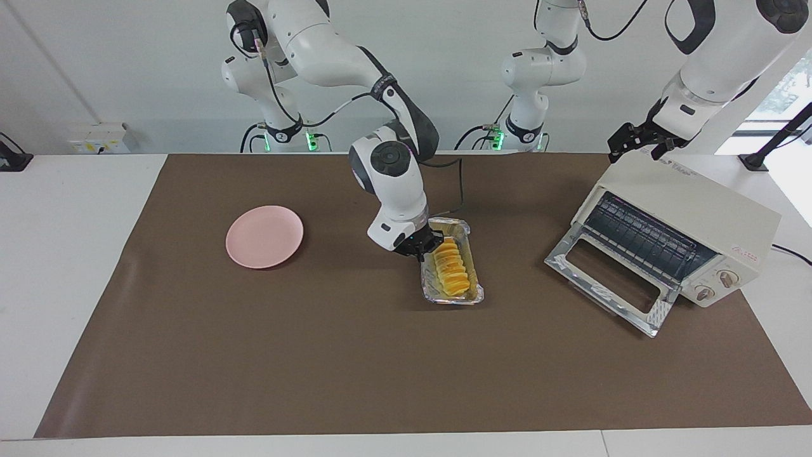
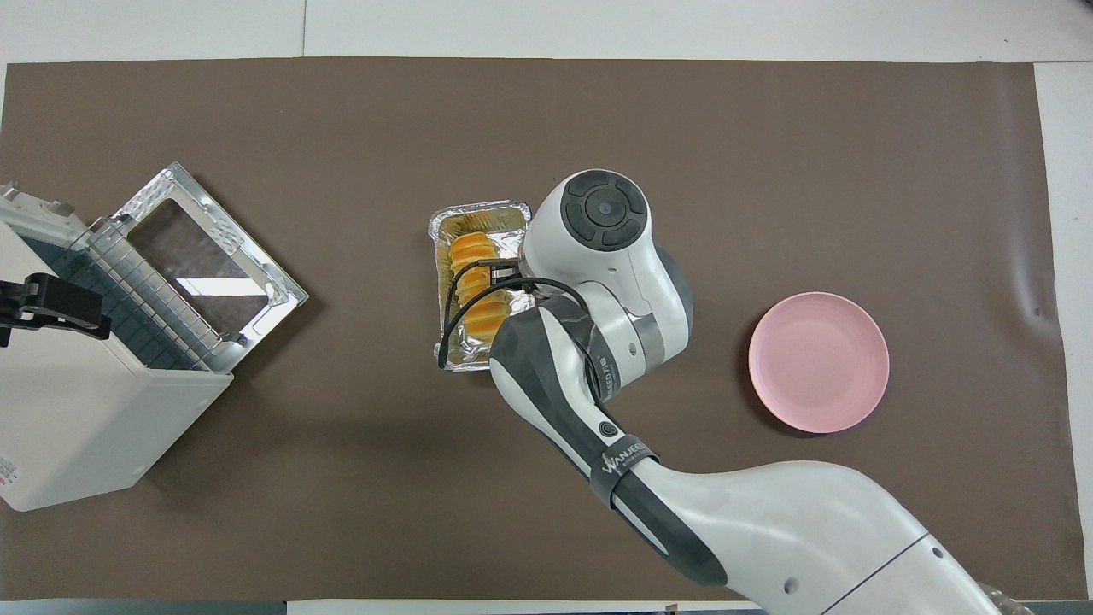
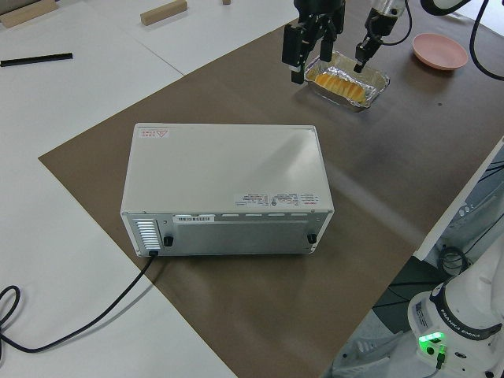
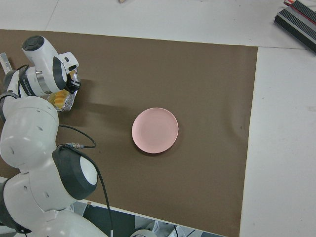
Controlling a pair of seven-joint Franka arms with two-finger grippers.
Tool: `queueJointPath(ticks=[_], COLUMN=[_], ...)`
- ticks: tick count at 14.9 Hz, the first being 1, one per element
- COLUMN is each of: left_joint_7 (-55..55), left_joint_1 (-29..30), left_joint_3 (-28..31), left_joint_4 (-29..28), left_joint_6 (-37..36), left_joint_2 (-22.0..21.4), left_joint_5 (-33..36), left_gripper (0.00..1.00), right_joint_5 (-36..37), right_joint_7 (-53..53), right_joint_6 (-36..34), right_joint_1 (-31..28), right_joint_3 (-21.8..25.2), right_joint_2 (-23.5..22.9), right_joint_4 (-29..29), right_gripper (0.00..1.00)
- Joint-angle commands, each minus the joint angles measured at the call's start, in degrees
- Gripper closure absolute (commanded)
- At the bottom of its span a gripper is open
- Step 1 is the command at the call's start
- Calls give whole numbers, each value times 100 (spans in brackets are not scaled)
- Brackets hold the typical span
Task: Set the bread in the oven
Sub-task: 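Slide the foil tray with the right gripper toward the toaster oven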
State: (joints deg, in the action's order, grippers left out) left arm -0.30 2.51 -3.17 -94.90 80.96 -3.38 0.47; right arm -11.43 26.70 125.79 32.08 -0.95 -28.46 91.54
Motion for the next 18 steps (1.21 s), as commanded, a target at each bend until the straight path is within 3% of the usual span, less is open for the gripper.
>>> queueJointPath(ticks=[1,3,5,12,18], left_joint_7=[13,13,13,13,13], left_joint_1=[-23,-23,-23,-23,-23], left_joint_3=[27,27,27,27,27], left_joint_4=[-90,-90,-90,-90,-90], left_joint_6=[-10,-10,-10,-10,-10], left_joint_2=[-110,-110,-110,-110,-110], left_joint_5=[-3,-3,-3,-3,-3], left_gripper=[0,0,0,0,0], right_joint_5=[-167,-167,-167,-185,-80], right_joint_7=[150,291,327,881,758], right_joint_6=[235,322,350,-159,-1468], right_joint_1=[0,0,87,-34,-1079], right_joint_3=[-2,-2,-2,42,77], right_joint_2=[130,139,148,322,1016], right_joint_4=[258,276,320,163,48], right_gripper=[100,100,1,0,0])
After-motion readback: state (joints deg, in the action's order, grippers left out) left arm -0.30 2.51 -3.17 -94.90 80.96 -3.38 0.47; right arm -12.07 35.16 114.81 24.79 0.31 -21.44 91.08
